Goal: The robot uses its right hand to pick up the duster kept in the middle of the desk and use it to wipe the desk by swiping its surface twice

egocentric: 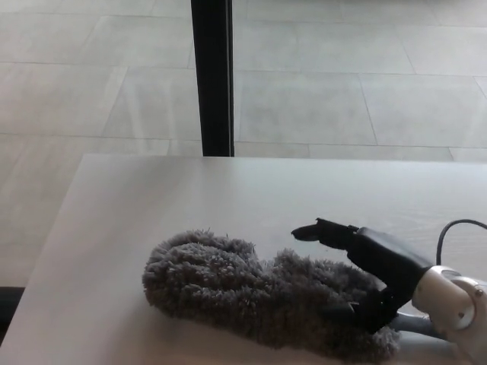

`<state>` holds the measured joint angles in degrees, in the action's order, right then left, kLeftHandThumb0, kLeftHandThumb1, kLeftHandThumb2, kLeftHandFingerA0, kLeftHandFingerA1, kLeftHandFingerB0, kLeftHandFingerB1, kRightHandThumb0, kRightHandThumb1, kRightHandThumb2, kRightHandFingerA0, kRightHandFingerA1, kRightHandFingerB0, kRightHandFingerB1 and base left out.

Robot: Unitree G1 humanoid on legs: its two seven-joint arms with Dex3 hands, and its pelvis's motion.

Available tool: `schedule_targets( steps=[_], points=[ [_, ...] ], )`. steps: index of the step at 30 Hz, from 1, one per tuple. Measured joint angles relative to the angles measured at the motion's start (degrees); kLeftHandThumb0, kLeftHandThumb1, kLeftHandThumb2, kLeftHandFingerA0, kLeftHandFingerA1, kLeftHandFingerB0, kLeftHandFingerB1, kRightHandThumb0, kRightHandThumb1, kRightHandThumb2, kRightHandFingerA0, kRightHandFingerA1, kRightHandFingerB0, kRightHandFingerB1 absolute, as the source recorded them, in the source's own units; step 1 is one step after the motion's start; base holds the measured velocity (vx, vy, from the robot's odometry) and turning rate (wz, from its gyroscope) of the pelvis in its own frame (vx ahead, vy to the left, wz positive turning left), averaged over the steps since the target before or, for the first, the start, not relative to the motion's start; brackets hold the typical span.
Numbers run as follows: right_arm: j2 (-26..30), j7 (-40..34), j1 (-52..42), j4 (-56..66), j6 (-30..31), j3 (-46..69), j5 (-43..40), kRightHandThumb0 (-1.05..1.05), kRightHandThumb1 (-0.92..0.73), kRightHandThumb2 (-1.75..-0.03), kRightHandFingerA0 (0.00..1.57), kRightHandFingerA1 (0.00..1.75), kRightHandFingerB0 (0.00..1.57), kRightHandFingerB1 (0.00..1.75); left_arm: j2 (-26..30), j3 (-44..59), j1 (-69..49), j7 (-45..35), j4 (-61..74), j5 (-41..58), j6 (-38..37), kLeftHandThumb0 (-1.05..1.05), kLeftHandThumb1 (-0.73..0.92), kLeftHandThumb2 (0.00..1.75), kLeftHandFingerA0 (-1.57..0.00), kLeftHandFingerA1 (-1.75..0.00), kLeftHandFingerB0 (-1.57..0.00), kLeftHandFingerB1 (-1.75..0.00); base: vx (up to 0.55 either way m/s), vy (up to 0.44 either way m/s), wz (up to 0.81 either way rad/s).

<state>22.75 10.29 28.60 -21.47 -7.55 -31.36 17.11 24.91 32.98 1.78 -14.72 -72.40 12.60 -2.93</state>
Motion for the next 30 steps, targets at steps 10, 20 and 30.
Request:
schedule_targets(
  steps=[10, 20, 30],
  points=[
    [0.0, -4.3, 0.0, -1.1, -1.8, -7.1, 7.8, -0.35, -0.64, -0.59, 0.49, 0.94, 0.46, 0.44, 0.0, 0.0, 0.0, -0.5, 0.0, 0.0, 0.0, -0.86, 0.92, 0.73, -0.44, -0.61, -0.34, -0.42, 0.00, 0.000, 0.00],
    [-0.1, -14.7, 0.0, -2.2, -6.3, -8.7, 13.1, -0.25, -0.67, -0.89, 0.97, 1.71, 0.74, 1.12, 0.0, -0.1, -0.1, -1.0, 0.0, 0.0, 0.0, -0.84, 0.92, 0.72, -0.41, -0.60, -0.35, -0.42, 0.00, 0.000, 0.00],
    [-0.7, -22.9, 0.0, -5.4, -8.6, -9.6, 15.9, -0.29, -0.68, -0.85, 0.99, 1.69, 0.74, 1.13, 0.0, -0.1, -0.2, -1.1, 0.0, 0.0, 0.0, -0.86, 0.92, 0.78, -0.43, -0.63, -0.33, -0.44, 0.00, 0.000, 0.00]
  ],
)
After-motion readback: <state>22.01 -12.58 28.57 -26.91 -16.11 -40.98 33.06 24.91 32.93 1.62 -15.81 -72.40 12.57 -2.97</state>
